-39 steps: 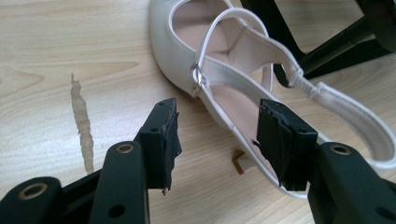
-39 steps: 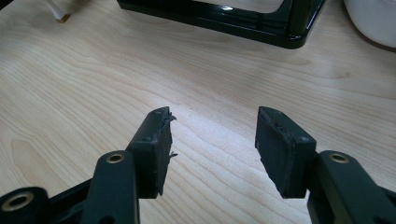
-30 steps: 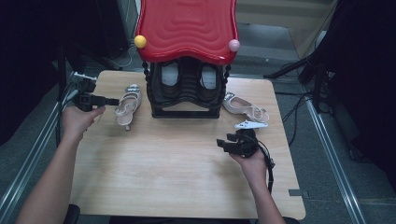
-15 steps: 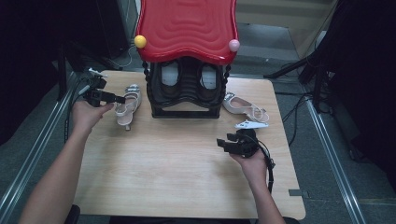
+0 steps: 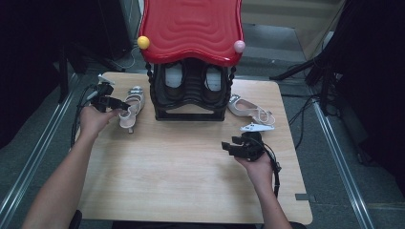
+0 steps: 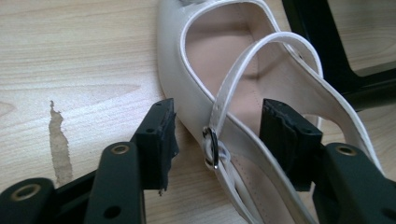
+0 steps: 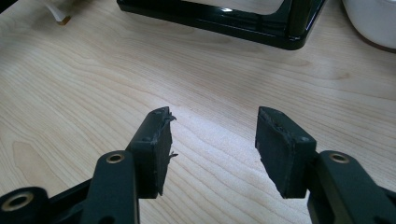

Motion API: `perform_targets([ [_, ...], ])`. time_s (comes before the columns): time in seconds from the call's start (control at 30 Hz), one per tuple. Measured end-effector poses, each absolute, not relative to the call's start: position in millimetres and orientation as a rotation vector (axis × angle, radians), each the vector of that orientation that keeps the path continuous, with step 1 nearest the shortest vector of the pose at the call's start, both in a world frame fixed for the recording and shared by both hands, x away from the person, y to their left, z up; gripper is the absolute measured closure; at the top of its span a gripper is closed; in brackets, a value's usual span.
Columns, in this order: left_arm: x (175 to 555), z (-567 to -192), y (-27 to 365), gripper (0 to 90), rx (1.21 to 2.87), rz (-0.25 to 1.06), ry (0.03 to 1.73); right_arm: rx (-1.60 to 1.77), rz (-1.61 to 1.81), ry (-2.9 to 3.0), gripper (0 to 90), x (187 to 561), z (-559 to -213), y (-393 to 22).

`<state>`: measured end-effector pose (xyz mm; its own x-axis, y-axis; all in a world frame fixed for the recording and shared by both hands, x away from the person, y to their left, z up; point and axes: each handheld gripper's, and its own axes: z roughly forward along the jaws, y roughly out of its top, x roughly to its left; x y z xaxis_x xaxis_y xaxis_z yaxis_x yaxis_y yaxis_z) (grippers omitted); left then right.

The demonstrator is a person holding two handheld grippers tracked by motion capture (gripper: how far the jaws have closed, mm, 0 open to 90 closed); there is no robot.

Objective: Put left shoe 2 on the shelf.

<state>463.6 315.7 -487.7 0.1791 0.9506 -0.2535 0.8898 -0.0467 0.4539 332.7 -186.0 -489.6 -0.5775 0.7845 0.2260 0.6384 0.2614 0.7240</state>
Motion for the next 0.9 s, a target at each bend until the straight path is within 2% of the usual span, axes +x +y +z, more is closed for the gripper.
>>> perform_targets([
  [0.27, 472.1, -487.8, 314.8, 65.1, 1.957, 0.108, 1.782, 1.334, 1.204, 2.352, 47.2, 332.9, -489.9, -185.5],
  [0.3, 472.4, -487.5, 313.7, 68.8, 1.975, 0.136, 1.795, 1.333, 1.203, 2.353, 47.2, 332.7, -489.9, -185.2],
  [0.33, 472.8, -487.1, 312.1, 76.2, 2.013, 0.168, 1.793, 1.336, 1.201, 2.354, 47.2, 332.5, -489.8, -184.8],
  [0.37, 473.6, -486.8, 311.2, 79.0, 2.019, 0.170, 1.797, 1.333, 1.201, 2.354, 47.2, 332.5, -489.9, -184.5],
  [0.53, 477.7, -483.7, 308.3, 82.4, 2.042, 0.170, 1.822, 1.335, 1.203, 2.353, 47.2, 332.7, -489.6, -185.2],
  [0.9, 473.8, -468.6, 322.0, 83.0, 1.937, 0.123, 1.799, 1.342, 1.209, 2.347, 47.1, 333.5, -489.5, -186.6],
])
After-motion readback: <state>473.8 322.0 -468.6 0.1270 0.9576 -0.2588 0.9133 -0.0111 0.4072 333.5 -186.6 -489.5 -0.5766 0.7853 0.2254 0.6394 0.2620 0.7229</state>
